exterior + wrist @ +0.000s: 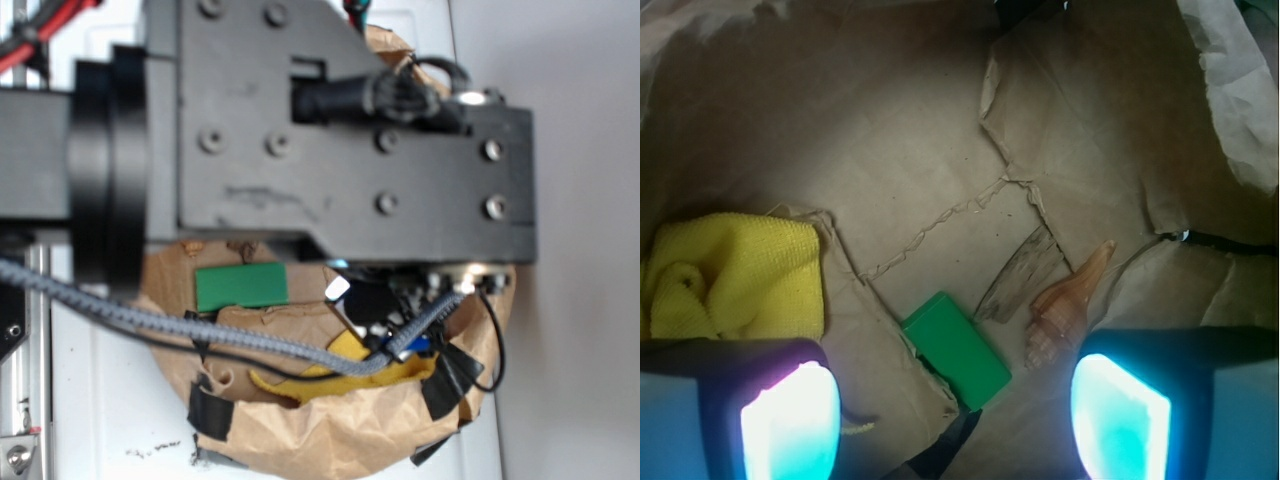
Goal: Grab the wood chip.
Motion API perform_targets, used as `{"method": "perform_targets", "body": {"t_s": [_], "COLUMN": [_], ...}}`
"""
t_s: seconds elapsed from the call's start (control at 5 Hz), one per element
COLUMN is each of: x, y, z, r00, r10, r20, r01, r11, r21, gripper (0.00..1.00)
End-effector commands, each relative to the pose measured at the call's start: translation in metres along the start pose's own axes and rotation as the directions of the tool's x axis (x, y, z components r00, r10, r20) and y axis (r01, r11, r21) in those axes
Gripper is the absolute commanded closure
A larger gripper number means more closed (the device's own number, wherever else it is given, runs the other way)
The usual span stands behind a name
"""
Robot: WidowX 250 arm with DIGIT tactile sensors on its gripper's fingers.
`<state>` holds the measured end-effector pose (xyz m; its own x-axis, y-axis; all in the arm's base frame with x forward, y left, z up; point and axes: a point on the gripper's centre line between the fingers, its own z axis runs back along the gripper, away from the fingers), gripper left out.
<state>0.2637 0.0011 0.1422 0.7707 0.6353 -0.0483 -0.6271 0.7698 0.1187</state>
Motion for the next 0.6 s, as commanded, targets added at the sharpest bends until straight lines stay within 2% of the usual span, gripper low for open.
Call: {"method": "perform_targets", "body": {"t_s": [0.0, 0.2, 0.4], "x": [0.021, 0.026, 0.031], "y": [0.003, 0.008, 0.007], "z": [-0.017, -0.040, -0.058], "r00": [0.984, 0.968, 0.960], "r10": [0.176, 0.243, 0.269], "r20": [0.035, 0.062, 0.081], "r01": [-0.171, -0.233, -0.259], "r11": [0.979, 0.964, 0.959], "r21": [-0.107, -0.131, -0.117], "gripper": [0.00, 0.00, 0.00]}}
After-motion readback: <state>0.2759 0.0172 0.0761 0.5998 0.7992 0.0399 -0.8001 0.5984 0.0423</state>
